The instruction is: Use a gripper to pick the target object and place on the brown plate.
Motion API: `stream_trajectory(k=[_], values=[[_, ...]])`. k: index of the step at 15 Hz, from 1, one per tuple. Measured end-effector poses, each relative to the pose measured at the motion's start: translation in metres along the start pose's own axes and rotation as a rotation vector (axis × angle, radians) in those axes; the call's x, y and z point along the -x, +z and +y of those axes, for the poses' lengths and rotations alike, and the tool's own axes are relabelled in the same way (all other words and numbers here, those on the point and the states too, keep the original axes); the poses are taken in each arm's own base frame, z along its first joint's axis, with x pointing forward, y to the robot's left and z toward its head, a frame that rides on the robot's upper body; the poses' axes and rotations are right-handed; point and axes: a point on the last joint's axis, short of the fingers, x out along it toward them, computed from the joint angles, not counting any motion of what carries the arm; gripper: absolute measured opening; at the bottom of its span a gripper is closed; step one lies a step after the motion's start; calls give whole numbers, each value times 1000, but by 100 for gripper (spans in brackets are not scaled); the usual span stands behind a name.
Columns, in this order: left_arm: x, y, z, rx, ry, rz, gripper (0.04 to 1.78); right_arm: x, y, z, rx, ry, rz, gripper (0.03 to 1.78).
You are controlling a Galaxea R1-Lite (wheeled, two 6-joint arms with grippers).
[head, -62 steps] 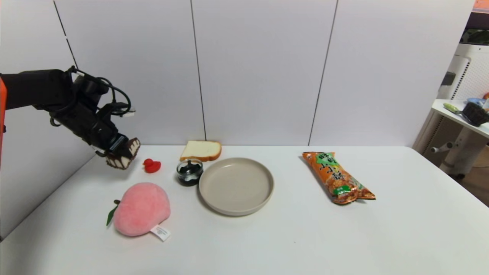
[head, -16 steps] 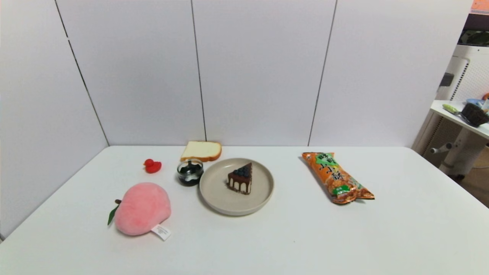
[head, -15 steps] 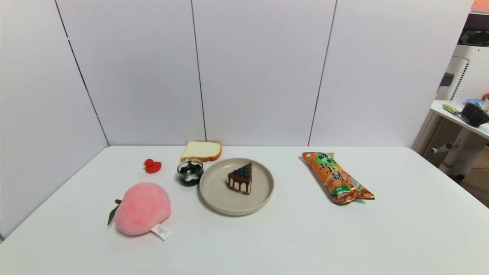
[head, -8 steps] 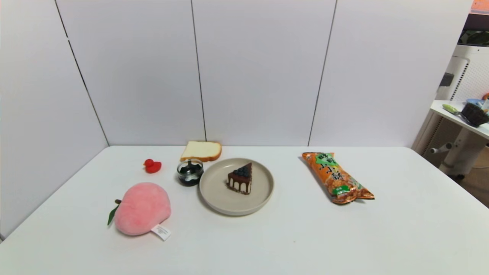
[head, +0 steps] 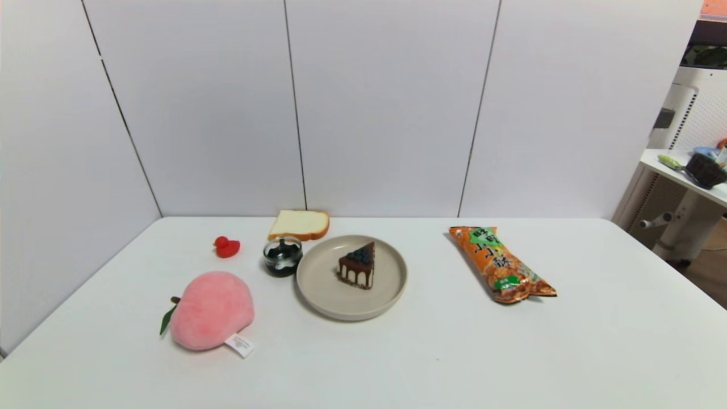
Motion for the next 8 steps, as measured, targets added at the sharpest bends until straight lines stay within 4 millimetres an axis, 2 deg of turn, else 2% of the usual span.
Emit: stream_trajectory(k=[8], values=[[0, 0, 0, 0, 0, 0, 169, 0, 0, 0, -3, 0, -1, 170]])
